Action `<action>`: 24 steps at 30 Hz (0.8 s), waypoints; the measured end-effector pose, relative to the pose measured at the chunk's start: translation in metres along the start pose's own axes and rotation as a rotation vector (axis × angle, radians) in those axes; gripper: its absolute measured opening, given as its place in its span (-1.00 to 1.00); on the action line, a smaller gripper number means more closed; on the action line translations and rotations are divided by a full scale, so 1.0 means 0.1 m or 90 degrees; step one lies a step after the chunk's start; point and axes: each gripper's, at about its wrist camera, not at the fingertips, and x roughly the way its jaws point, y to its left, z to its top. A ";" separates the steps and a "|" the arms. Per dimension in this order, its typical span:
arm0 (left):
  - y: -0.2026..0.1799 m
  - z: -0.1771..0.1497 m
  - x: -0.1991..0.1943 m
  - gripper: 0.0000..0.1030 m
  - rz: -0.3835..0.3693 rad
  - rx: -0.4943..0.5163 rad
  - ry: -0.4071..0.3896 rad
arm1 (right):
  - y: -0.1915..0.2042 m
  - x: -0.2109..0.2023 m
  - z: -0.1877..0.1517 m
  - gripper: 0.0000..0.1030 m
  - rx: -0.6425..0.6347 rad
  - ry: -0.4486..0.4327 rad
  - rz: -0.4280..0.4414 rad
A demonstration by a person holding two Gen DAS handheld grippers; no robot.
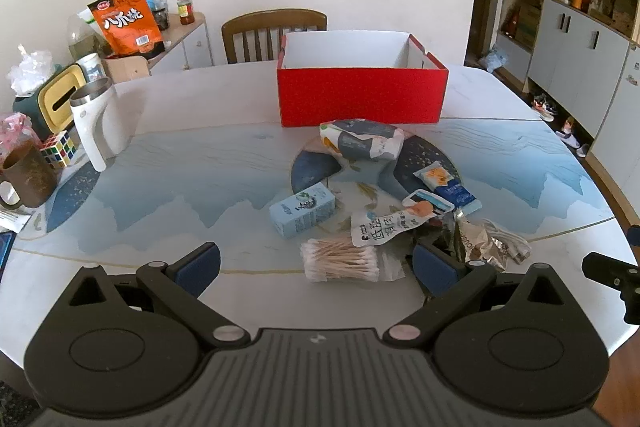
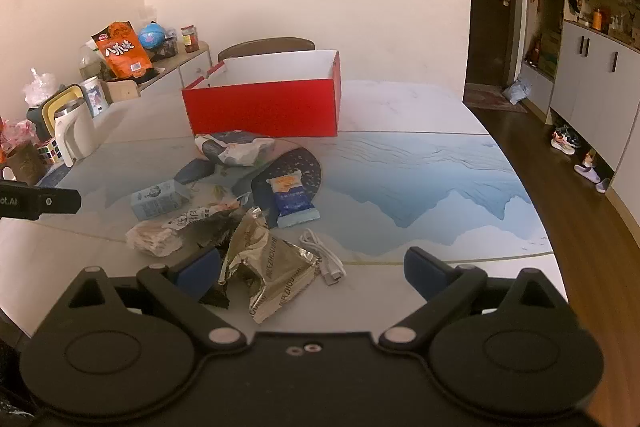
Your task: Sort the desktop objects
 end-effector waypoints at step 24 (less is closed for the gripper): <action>-0.10 -0.01 -0.04 1.00 -0.008 0.028 -0.017 | -0.05 -0.03 0.01 0.92 -0.010 -0.007 0.018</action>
